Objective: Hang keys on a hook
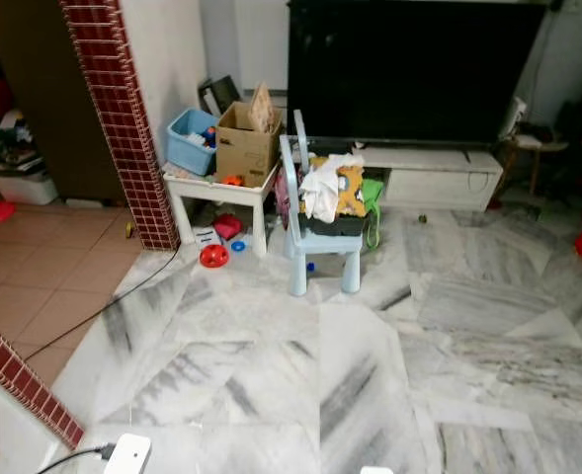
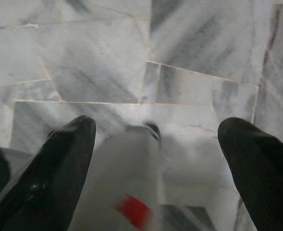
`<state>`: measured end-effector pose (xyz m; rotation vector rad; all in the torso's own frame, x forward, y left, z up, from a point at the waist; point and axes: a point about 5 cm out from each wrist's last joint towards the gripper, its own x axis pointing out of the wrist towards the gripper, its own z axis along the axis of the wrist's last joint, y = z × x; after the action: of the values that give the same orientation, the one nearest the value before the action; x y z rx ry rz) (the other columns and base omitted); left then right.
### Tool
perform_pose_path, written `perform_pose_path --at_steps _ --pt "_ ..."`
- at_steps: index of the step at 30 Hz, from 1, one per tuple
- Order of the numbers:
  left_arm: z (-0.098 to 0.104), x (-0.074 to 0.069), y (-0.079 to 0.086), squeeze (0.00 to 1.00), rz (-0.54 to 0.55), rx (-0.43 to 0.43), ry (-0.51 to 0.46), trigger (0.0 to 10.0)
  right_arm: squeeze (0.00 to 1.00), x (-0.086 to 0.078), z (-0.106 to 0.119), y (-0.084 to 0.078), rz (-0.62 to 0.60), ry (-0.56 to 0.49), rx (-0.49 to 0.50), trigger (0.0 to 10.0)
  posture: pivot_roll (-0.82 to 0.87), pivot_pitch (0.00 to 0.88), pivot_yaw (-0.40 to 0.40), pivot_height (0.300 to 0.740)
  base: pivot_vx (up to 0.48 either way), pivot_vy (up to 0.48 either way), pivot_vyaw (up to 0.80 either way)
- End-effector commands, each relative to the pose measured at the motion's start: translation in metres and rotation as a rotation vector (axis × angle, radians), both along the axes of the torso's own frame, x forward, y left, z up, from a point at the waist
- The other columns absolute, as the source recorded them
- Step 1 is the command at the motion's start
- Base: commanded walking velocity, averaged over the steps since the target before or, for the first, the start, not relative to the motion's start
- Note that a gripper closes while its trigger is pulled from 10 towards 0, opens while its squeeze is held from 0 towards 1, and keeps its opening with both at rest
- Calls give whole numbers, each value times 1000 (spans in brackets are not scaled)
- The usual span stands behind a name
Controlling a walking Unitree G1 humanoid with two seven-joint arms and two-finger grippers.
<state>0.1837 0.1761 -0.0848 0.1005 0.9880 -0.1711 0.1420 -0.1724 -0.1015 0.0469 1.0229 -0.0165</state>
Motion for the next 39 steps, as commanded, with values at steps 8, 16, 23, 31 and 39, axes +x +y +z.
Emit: perform_pose_path --at_steps 8,16,23,31,39 --pt "-1 0 -7 0 -19 -13 2 10000 0 -9 -3 -8 -10 35 -14 10000 -71 0 21 740 282 0 0" --pt "-1 0 -8 0 -22 -12 2 10000 0 -9 -3 -8 -13 36 -14 10000 -71 0 21 740 277 0 0" --pt "-1 0 -7 0 -21 -12 3 10000 0 -9 -3 -8 -16 35 -14 10000 -74 0 22 740 275 0 0" --pt "-1 0 -7 0 -16 -13 3 10000 0 -9 -3 -8 -17 35 -12 10000 -74 0 22 740 268 0 0" --pt "-1 0 -7 0 -14 -12 5 10000 0 -8 -2 -8 -17 34 -12 10000 -74 0 22 740 93 0 0"
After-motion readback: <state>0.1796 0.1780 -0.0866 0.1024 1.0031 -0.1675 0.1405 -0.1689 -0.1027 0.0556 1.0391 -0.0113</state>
